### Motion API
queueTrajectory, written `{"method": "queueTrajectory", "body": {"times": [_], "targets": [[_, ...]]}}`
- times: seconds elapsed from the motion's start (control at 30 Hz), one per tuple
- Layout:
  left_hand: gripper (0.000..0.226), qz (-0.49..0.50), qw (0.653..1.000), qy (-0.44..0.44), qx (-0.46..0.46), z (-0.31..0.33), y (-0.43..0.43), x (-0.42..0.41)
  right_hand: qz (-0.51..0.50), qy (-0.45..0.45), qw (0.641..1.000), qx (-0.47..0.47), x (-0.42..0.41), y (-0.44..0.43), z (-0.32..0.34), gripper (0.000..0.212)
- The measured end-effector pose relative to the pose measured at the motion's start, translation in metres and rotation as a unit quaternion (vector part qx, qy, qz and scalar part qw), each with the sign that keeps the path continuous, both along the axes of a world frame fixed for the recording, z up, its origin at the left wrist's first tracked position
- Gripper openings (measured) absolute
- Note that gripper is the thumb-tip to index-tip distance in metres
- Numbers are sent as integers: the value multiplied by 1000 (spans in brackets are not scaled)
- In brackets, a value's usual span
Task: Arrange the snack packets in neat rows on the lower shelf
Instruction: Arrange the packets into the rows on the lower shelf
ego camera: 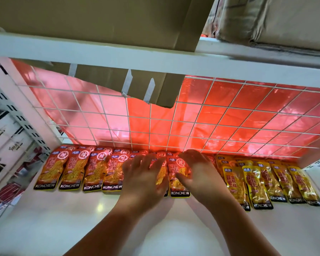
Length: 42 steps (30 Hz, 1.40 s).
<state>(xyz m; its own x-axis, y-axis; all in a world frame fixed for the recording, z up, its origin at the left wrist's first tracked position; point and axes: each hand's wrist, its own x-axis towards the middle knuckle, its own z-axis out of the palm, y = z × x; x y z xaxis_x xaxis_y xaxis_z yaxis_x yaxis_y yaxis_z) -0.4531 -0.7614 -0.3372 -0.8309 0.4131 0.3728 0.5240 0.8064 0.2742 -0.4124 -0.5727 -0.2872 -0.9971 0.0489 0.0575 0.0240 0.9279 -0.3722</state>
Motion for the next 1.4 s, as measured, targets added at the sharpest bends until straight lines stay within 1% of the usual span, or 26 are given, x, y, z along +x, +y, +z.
{"method": "queueTrajectory", "body": {"times": [0.1,0.2,0.3,0.4,0.53,0.63,0.7,0.87,0.93,1.07,1.13,1.2,1.27,1.37,1.4], "targets": [[51,-30,999,28,30,34,3,3,-8,64,998,-15,8,-7,24,50],[49,-89,991,68,69,75,11,5,-23,118,993,-5,22,-9,59,46],[48,-170,974,114,101,116,27,11,-47,186,981,-8,45,1,101,47],[50,-221,955,149,133,154,49,21,-84,235,968,12,70,17,141,48],[48,-273,923,177,205,203,80,39,-129,308,941,47,101,38,189,46],[45,-316,900,190,233,233,104,56,-148,331,930,55,126,54,221,48],[45,-337,888,201,240,250,121,72,-164,341,925,46,146,67,239,47],[45,-378,867,207,250,278,174,122,-188,372,907,65,212,120,271,42],[46,-391,865,194,248,287,201,148,-200,375,902,73,243,153,280,42],[45,-411,864,158,243,300,265,202,-227,372,897,70,299,228,289,49],[49,-409,877,89,237,305,306,226,-244,348,903,62,319,271,289,51],[53,-396,890,20,226,306,346,242,-261,311,912,65,332,311,285,47],[48,-384,895,-24,228,308,383,252,-276,271,920,56,341,346,277,41],[28,-362,899,-76,235,310,425,258,-282,233,931,6,348,385,267,28],[27,-354,904,-92,223,310,436,259,-280,221,934,2,350,394,268,26]]}}
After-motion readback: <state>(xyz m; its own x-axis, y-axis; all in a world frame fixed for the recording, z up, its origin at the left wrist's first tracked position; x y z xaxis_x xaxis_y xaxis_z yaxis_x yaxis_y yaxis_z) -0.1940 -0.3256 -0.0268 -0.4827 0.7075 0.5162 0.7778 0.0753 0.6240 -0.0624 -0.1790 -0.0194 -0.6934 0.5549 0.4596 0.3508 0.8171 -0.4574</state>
